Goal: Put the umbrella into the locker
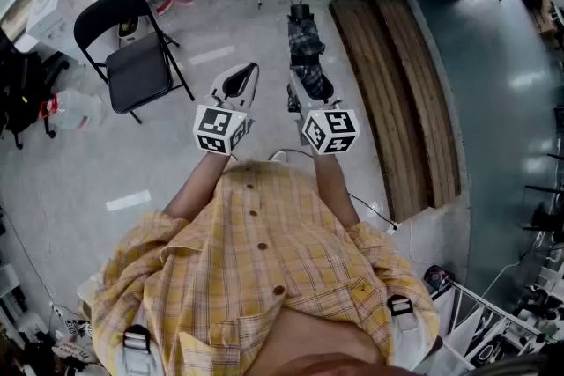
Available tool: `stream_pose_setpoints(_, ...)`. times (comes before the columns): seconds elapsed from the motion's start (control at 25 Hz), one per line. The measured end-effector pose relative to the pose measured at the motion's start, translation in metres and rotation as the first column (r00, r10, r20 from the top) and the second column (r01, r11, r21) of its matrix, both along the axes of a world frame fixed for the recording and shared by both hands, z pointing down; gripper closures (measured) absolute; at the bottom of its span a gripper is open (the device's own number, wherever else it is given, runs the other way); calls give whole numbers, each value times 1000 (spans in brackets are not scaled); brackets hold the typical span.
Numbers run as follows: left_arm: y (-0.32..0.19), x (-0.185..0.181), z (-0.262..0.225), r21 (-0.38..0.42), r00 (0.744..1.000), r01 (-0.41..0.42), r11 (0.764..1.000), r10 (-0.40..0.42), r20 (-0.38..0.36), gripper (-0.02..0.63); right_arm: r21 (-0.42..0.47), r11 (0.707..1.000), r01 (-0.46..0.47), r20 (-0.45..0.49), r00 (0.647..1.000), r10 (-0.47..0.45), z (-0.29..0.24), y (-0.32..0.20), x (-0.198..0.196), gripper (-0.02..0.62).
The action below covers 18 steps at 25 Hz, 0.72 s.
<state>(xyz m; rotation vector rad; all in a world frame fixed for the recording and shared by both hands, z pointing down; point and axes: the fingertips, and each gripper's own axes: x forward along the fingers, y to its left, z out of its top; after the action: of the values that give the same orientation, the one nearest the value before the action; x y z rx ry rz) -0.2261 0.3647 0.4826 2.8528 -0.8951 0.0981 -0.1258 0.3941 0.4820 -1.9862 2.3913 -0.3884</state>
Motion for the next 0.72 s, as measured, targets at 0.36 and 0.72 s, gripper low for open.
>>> stream_pose_setpoints(0.36, 1, 13, 1, 5, 1000, -4, 1000, 4, 17, 601, 20, 1000, 18, 7, 1000, -18, -5, -5, 10, 402)
stream_pose_setpoints(0.72, 3, 29, 10, -39, 999, 46, 998, -45, 11, 601, 32, 998, 53, -4, 999, -53, -2, -4, 30, 402)
